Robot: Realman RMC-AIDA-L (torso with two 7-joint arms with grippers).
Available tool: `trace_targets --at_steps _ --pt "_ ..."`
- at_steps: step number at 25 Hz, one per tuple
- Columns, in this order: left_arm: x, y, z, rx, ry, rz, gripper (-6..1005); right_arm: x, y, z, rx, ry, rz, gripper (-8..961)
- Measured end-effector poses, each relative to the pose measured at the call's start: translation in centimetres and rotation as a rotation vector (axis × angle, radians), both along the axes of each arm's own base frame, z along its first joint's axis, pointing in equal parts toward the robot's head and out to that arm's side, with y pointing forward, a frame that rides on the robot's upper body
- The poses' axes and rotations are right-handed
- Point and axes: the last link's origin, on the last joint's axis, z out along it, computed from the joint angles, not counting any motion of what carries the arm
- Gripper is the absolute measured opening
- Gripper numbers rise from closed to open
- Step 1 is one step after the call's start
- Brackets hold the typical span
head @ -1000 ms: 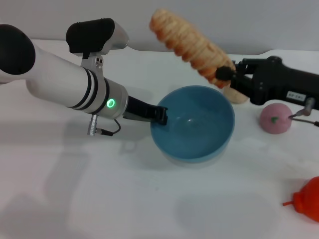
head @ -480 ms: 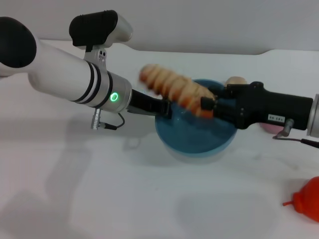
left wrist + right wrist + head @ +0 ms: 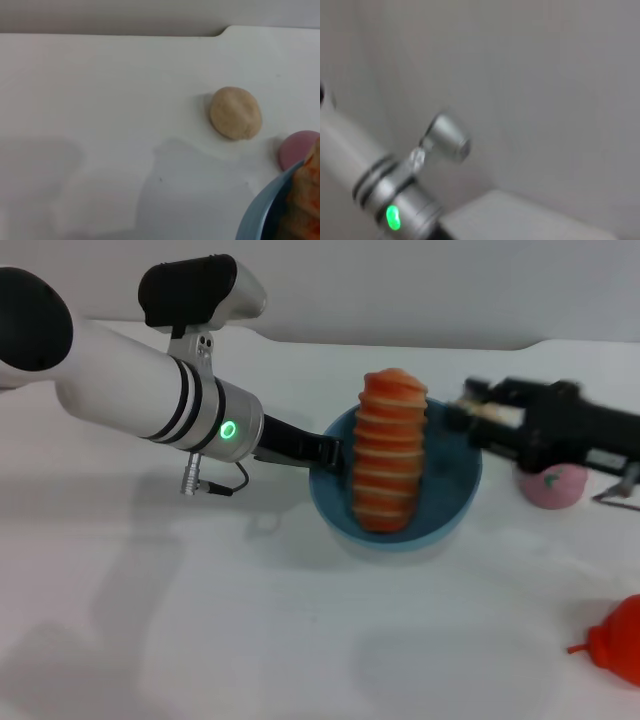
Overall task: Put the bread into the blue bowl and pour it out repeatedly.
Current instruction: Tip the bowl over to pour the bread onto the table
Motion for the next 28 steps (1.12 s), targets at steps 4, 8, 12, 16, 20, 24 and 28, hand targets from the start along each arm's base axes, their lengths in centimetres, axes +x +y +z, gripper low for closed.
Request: trace_targets --at_steps 4,8,12,16,20,24,28 --pt "0.4 0.8 0.2 0.045 0.005 -0.054 -2 1.3 -1.6 3.6 0.151 0.203 0.02 487" --pt "2.1 1.4 -0.9 0.095 0.025 -0.177 -1 4.2 -3.8 6.6 0.361 0.438 -0.021 487" --pt "3.3 1.7 -2.2 0.157 0.054 -0.29 -1 6.7 -6.6 7.6 0.512 0.542 -0.027 487" --pt "4.2 1.9 -3.4 0.249 0.092 -0.428 -2 8.2 -8.2 7.6 0.556 0.592 -0.067 488" --pt "4.4 1.5 -4.8 0.331 0.103 -0.543 -2 9.0 -9.2 7.1 0.554 0.618 -0.106 488" --pt "4.5 1.0 -6.1 0.374 0.148 -0.698 -1 9.3 -9.5 6.5 0.536 0.626 -0.135 488" --pt "4.4 0.3 -6.8 0.407 0.18 -0.826 -1 9.4 -9.7 5.9 0.519 0.636 -0.15 488"
